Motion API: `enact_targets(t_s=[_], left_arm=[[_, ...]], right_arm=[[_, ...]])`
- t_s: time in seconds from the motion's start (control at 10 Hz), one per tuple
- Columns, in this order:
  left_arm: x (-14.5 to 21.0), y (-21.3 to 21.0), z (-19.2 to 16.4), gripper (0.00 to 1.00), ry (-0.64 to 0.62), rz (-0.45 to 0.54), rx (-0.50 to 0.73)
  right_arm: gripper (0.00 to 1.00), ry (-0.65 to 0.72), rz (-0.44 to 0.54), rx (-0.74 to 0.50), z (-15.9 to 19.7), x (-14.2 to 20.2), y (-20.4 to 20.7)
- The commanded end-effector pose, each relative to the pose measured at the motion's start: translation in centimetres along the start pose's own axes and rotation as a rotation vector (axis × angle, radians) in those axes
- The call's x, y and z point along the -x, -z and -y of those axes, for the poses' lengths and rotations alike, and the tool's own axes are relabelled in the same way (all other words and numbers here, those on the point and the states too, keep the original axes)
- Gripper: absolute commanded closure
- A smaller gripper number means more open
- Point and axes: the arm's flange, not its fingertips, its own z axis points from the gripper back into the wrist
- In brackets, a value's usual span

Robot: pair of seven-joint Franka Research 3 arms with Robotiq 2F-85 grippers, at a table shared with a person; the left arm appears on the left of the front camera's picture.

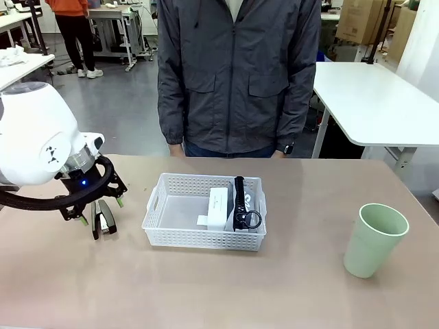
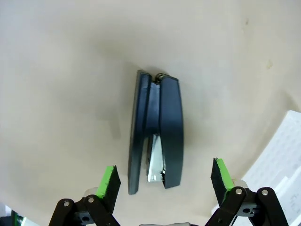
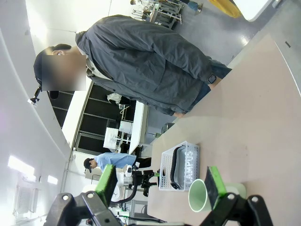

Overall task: Efficiently arrange items inside the basket to fit them all.
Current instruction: Pick up the Stapler and place it inside the Organizing basket.

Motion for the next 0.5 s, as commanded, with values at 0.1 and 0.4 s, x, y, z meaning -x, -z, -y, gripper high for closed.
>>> enact_targets(t_s=[0.1, 0.4], left_arm=[[-0.8, 2.1, -0.6, 0.0, 0.031, -0.004, -0.038], [-0.8, 2.6, -0.3, 0.0, 0.052, 0.022, -0.051]], right_arm=[[0.0, -0.025, 0.014, -0.027, 0.0, -0.2, 0.1], [0.0, -0.025, 0.014, -0.027, 0.0, -0.2, 0.1]])
